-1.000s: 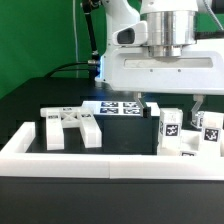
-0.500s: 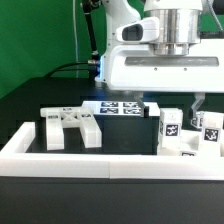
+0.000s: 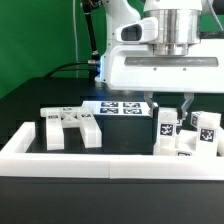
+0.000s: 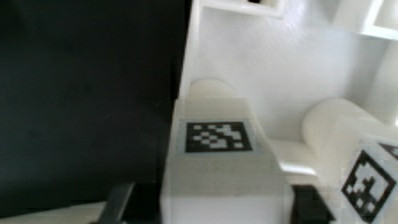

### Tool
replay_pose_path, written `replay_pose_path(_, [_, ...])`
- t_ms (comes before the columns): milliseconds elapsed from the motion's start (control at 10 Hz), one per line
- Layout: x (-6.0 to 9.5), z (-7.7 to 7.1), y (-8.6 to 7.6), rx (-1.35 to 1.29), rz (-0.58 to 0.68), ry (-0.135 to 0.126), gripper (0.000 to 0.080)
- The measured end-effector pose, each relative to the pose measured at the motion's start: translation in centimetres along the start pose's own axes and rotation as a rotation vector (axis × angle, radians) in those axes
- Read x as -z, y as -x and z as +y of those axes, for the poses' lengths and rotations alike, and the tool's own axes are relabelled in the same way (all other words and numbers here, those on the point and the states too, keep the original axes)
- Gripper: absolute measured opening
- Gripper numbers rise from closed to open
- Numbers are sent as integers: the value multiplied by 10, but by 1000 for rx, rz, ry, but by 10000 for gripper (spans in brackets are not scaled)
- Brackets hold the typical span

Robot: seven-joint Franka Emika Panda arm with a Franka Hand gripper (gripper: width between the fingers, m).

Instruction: Assemble chair

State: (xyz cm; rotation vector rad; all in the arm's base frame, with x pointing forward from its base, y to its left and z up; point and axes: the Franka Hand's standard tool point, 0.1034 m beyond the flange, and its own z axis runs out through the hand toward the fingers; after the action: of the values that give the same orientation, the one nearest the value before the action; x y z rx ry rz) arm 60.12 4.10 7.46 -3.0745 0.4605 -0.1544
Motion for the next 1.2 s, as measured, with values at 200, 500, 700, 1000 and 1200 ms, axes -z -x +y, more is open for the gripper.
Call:
replay_pose_path(200, [0, 3, -1, -192, 3, 4, 288])
replay_pose_path(500, [1, 11, 2, -388, -14, 27, 292])
replay_pose_path(700, [1, 13, 3, -457, -17, 34, 325])
replay_pose_path(1000, [7, 10, 3, -456, -13, 26, 624])
replay_pose_path(1200, [14, 4, 15, -452, -18, 18, 642])
